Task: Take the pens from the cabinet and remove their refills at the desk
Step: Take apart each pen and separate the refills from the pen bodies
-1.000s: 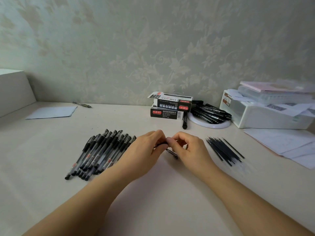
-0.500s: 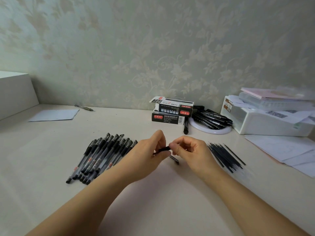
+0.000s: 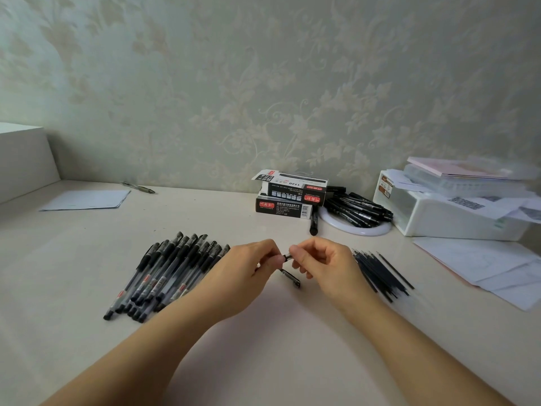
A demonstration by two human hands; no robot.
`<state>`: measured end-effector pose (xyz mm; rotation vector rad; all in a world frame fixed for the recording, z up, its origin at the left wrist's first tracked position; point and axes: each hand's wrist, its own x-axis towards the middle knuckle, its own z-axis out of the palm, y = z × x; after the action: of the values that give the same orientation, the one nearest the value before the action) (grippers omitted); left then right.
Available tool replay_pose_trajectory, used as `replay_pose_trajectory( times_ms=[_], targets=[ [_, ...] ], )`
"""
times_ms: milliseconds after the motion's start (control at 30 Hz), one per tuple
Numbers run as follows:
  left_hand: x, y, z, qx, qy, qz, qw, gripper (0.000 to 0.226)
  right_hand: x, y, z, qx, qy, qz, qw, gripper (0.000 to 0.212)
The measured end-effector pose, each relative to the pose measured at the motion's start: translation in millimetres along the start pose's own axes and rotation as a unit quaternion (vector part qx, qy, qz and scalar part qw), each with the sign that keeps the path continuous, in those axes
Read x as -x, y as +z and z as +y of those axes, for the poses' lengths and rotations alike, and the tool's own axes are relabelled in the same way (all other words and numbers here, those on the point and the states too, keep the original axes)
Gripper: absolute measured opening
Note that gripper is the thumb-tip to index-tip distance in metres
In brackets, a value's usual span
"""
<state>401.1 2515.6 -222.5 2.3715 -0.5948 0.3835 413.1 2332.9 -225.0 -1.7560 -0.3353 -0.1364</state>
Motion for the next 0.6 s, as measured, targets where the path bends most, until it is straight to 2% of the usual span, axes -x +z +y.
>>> replay_pose_trajectory(
  times_ms=[67, 200, 367, 500, 600],
  targets=[
    [0.6, -0.2, 0.2, 0.007, -0.003, -0.002, 1.000, 0.014, 0.1, -2.4, -0.3, -0.010, -0.004, -0.014, 1.000, 0.004],
    [1.4, -1.1, 1.9, 0.016, 0.003, -0.020, 1.000, 0.007, 1.0, -2.7, -1.5, -0.038, 0.003, -0.037, 0.999, 0.013],
    [1.7, -1.0, 4.1, 0.004, 0.011, -0.022, 1.000, 0.002, 1.5, -0.4, -1.0, 0.004, 0.014, -0.010, 1.000, 0.013],
    [0.7, -0.6, 3.1, 0.007, -0.003, -0.017, 1.000, 0.011, 0.1, -1.9, 0.2, -0.008, 0.019, -0.005, 1.000, 0.006],
    [-0.3, -1.5, 0.3, 0.014, -0.022, -0.004, 1.000, 0.015, -2.7, -4.6, 1.1, -0.024, 0.021, 0.036, 0.999, 0.005]
  ],
)
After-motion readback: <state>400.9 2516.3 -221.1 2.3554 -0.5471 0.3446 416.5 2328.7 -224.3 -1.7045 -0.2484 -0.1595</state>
